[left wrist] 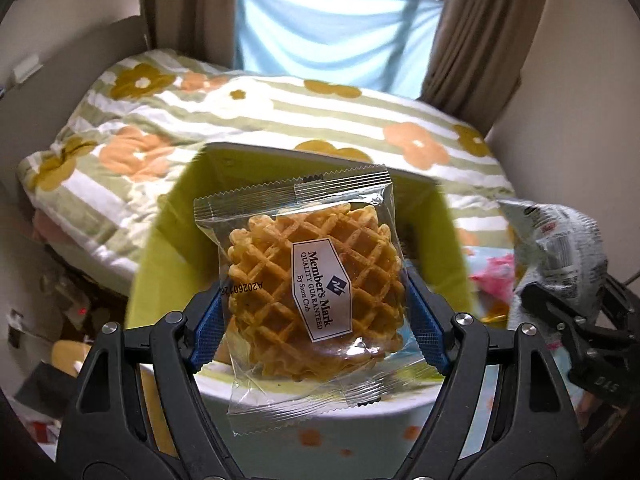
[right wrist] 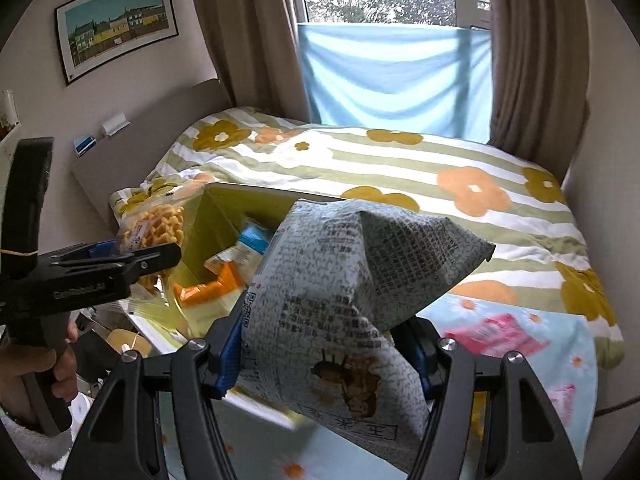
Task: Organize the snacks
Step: 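Carry the waffle and grey bag over the yellow box and open both tools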
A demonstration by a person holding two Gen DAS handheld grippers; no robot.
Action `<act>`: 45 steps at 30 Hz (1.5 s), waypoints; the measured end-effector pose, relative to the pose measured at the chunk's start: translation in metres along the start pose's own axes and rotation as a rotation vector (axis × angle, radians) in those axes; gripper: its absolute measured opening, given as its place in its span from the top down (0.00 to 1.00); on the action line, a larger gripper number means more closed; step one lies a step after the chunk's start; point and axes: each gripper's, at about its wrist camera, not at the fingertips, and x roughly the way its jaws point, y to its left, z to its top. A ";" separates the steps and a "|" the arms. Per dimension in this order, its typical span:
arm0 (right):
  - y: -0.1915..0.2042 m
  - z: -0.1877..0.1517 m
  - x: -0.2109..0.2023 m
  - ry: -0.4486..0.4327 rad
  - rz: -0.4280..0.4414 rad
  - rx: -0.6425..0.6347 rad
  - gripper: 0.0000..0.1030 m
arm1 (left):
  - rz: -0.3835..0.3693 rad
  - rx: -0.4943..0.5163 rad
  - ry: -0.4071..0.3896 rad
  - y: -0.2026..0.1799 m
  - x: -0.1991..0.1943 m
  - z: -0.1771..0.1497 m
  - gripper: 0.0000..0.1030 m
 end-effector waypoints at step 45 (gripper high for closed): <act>0.075 -0.010 0.077 0.174 0.017 -0.124 0.06 | 0.027 -0.006 0.088 0.080 0.012 -0.039 0.01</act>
